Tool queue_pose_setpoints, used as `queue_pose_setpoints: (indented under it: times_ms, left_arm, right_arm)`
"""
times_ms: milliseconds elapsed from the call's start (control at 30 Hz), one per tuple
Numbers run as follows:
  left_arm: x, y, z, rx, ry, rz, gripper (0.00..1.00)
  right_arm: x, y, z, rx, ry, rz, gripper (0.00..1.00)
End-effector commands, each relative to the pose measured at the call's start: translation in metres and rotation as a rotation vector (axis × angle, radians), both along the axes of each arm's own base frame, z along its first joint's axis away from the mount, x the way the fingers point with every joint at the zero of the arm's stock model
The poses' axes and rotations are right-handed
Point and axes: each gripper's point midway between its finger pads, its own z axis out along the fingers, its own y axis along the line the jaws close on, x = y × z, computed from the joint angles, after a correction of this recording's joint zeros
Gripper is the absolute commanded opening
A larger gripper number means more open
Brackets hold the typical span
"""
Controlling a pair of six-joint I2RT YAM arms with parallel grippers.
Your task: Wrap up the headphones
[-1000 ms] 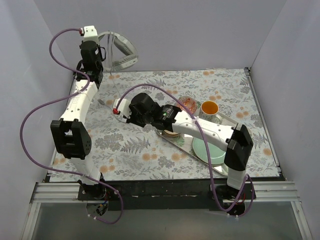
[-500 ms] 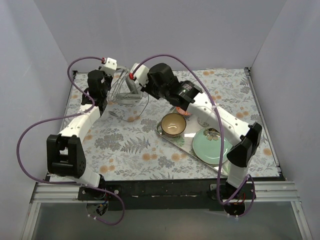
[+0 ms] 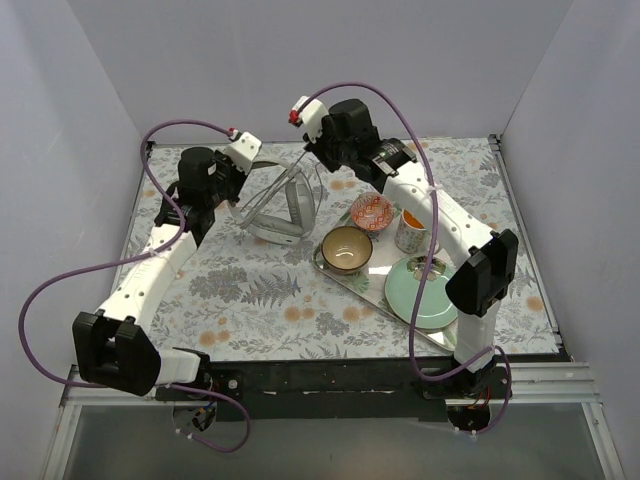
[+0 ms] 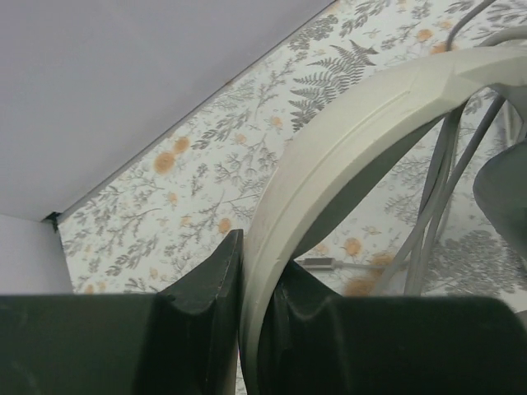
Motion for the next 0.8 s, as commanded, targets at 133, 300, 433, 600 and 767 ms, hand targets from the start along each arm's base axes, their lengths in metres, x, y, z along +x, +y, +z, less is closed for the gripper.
queue_pose_setpoints:
  times_ms: [133, 300, 433, 600, 767]
  left_arm:
    - [-0.056, -0.01, 0.026, -0.17, 0.154, -0.042, 0.0]
    - [-0.087, -0.037, 0.061, -0.271, 0.196, -0.194, 0.0]
    - [-0.102, -0.05, 0.104, -0.371, 0.201, -0.251, 0.0]
    - [-0.115, -0.053, 0.14, -0.466, 0.247, -0.229, 0.0]
    - [-0.122, -0.051, 0.18, -0.507, 0.172, -0.227, 0.0]
  right_arm:
    - [0.039, -0.054, 0.062, 0.315, -0.137, -0.132, 0.01]
    - [0.026, -0.043, 0.048, 0.35, -0.103, -0.007, 0.01]
    - [0.005, -0.017, 0.046, 0.448, -0.104, 0.174, 0.16]
    - [-0.025, 0.005, 0.046, 0.615, -0.054, 0.337, 0.25]
    - [-0.037, 0.023, 0.035, 0.782, 0.033, 0.398, 0.36]
